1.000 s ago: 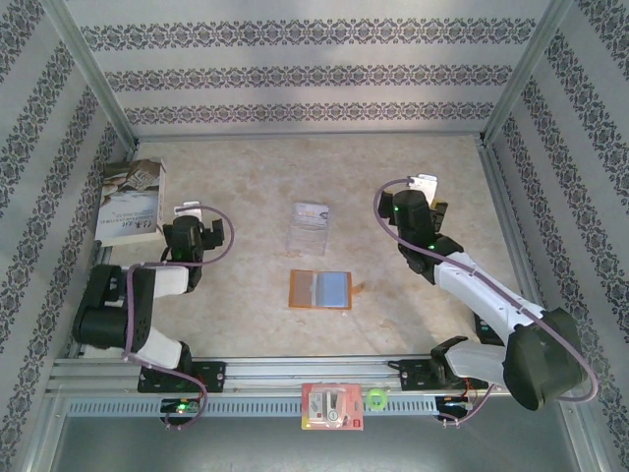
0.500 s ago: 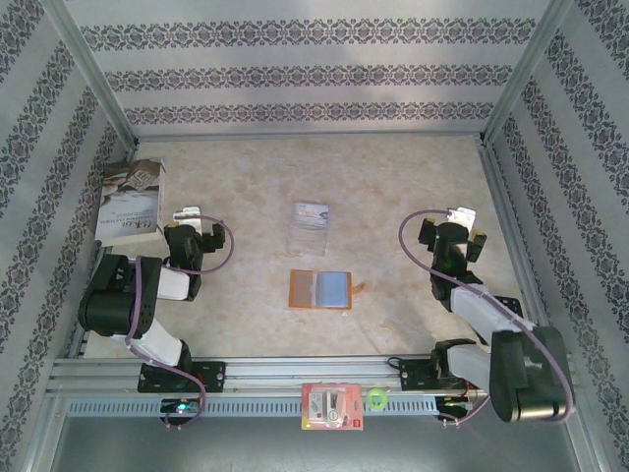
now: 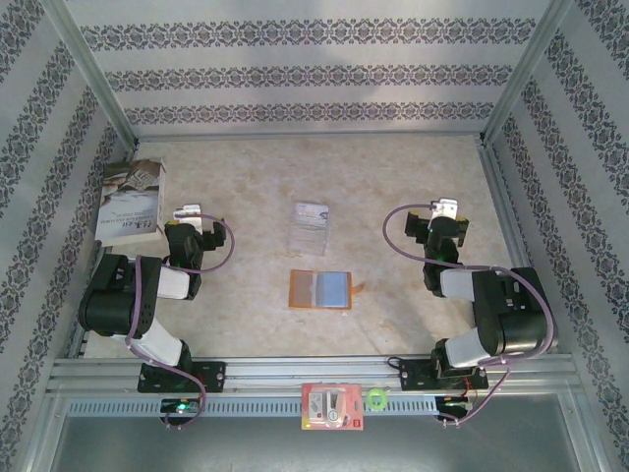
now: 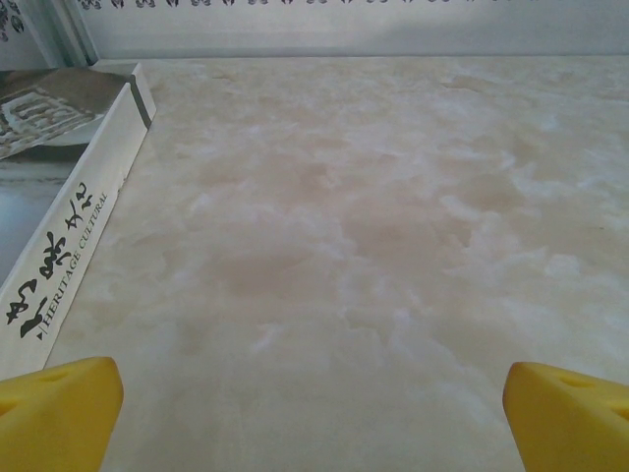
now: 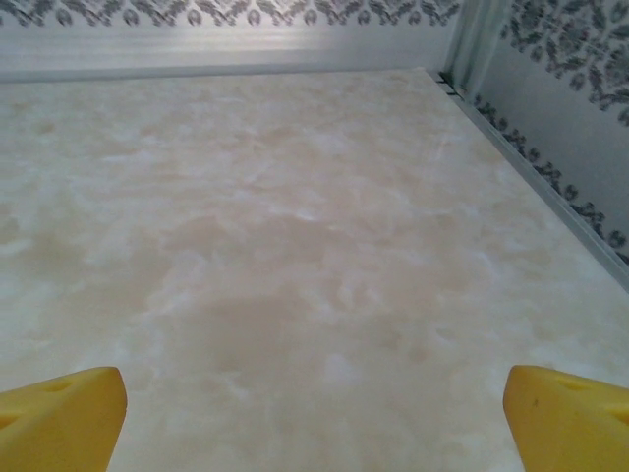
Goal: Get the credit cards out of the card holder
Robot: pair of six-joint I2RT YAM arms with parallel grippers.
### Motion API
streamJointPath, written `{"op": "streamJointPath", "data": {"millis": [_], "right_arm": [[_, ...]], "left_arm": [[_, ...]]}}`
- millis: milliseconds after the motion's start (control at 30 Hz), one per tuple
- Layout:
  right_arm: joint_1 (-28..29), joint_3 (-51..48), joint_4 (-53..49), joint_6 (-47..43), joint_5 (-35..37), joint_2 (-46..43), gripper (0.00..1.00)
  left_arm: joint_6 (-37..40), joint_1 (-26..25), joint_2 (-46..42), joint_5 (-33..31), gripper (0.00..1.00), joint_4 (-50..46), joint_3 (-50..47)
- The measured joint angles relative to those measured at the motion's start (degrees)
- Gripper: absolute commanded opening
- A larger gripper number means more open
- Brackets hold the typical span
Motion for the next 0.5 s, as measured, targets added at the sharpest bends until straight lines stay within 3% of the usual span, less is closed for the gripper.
{"op": "streamJointPath", "data": {"millis": [100,500], "right_arm": [[-0.5,-0.5,4.9,-0.2,-2.3,2.0,0.98],[-0.6,-1.4,6.9,-0.2,-2.1,2.6,0.98]], "left_arm": [[0.0,0.0,0.0,0.0,1.0,0.0,0.0],[0.0,0.0,0.0,0.3,0.99,0.0,0.0]]}}
